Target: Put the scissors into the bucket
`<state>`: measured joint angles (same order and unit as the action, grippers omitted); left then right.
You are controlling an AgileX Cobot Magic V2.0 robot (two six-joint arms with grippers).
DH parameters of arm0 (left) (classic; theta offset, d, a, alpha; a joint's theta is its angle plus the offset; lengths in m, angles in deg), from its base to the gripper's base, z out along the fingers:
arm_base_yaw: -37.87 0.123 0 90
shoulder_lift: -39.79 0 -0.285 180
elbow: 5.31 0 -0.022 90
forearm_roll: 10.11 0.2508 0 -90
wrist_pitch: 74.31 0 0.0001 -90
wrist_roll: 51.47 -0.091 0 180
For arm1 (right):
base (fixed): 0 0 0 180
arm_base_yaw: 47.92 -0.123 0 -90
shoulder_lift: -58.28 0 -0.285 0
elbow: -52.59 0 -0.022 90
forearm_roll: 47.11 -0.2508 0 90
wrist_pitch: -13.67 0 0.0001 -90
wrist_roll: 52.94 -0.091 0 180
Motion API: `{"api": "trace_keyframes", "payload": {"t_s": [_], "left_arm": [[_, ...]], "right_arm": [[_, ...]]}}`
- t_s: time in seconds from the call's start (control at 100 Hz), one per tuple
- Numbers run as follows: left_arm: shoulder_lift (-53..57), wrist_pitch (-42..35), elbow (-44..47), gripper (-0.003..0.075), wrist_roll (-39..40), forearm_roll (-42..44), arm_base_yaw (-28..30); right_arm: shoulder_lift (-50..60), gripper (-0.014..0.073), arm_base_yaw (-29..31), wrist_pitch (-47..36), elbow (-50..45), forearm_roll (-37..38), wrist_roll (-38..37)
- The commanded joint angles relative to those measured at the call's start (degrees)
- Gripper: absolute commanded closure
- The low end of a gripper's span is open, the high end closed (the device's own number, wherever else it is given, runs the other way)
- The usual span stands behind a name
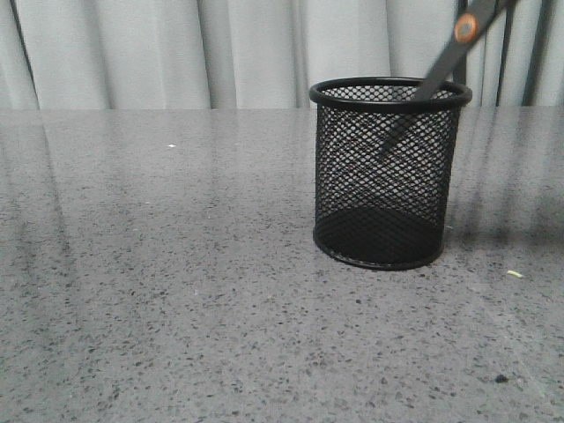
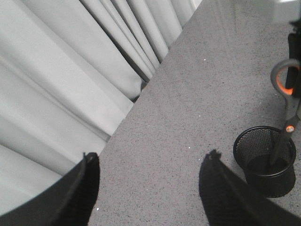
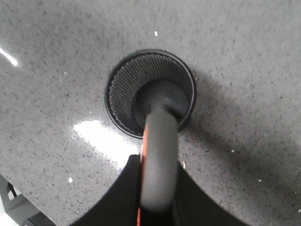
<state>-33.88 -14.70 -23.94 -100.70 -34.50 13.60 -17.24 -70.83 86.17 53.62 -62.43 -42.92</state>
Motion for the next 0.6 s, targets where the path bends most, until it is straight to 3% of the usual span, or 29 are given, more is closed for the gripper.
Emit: {"api": "trace_keyframes", "payload": {"t_s": [0.0,0.4,0.49,0.59], "left_arm": [[1.0,-3.4,-1.7,0.0302,0.7,-1.7,0.1],[1.0,-3.4,-1.7,0.0302,0.7,-1.7,0.1],[1.0,-3.4,-1.7,0.0302,0.7,-1.7,0.1],[1.0,-3.4,-1.7,0.0302,0.7,-1.7,0.1]], "right_arm": [[-0.1,0.0640,0.0,1.7,0.8,0.4,-0.1],[-1.0,0.0629,0.0,0.0,0.8,0.6,0.5],[-1.3,0.0571,0.0,0.1,0.8,0.3,0.5],[-1.5,0.0445,0.0,-0.3,0.9,0.2,0.5]]}}
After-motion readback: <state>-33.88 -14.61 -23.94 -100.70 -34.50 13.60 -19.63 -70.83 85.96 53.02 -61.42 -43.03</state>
